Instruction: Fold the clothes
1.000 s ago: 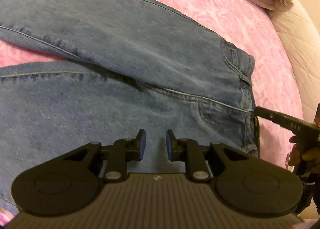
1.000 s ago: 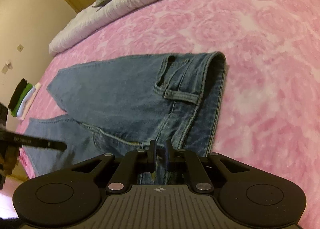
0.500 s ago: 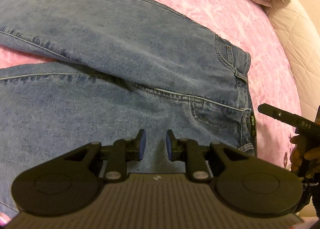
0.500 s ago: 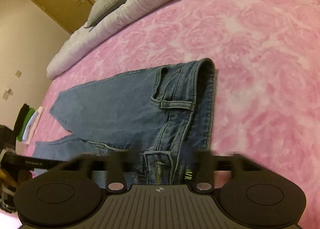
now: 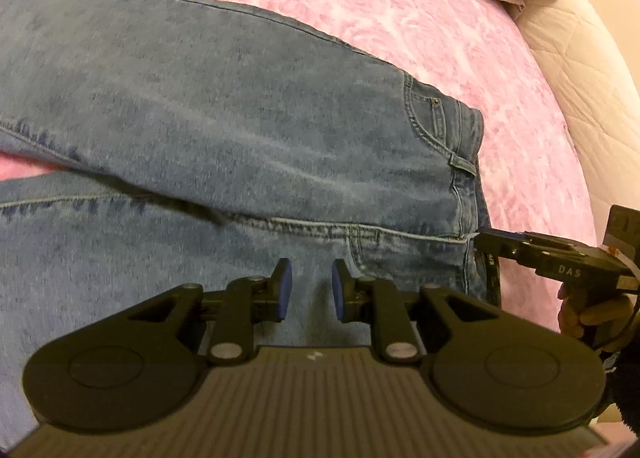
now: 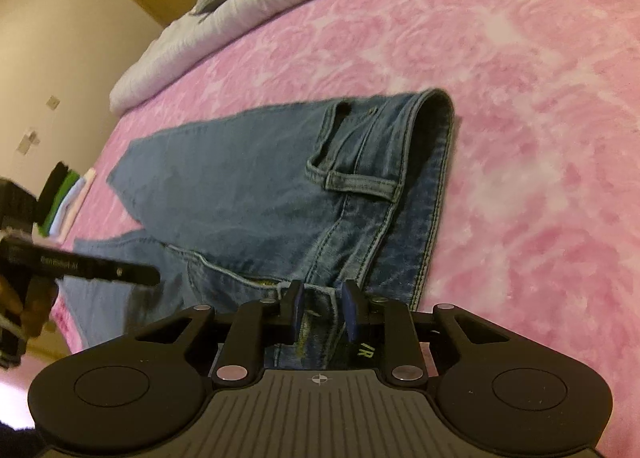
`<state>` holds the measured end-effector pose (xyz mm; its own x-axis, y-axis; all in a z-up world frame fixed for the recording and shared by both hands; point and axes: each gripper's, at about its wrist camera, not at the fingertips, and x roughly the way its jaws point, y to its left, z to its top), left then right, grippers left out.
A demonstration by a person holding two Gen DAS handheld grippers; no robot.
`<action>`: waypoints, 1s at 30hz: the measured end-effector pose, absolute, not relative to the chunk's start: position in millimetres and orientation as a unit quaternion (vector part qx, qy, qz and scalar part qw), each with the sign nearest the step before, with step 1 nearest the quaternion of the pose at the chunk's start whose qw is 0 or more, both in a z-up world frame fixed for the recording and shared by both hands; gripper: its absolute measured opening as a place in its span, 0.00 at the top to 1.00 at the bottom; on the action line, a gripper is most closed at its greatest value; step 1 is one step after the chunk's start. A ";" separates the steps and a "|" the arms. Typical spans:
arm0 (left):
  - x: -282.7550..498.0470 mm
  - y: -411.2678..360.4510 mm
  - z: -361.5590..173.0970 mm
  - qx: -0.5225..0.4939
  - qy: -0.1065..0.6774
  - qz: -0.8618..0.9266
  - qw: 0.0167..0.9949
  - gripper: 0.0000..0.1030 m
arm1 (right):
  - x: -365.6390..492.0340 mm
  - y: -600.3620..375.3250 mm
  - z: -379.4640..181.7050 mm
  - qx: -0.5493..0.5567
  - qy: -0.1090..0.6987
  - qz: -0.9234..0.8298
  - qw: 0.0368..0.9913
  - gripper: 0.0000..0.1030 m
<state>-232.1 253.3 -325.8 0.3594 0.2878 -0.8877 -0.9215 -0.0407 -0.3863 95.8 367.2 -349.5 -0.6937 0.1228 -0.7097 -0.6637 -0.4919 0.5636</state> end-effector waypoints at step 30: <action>-231.6 258.1 -339.0 -0.525 0.309 0.490 0.623 0.84 | 105.8 336.6 -349.7 -0.291 0.473 0.758 0.342 0.98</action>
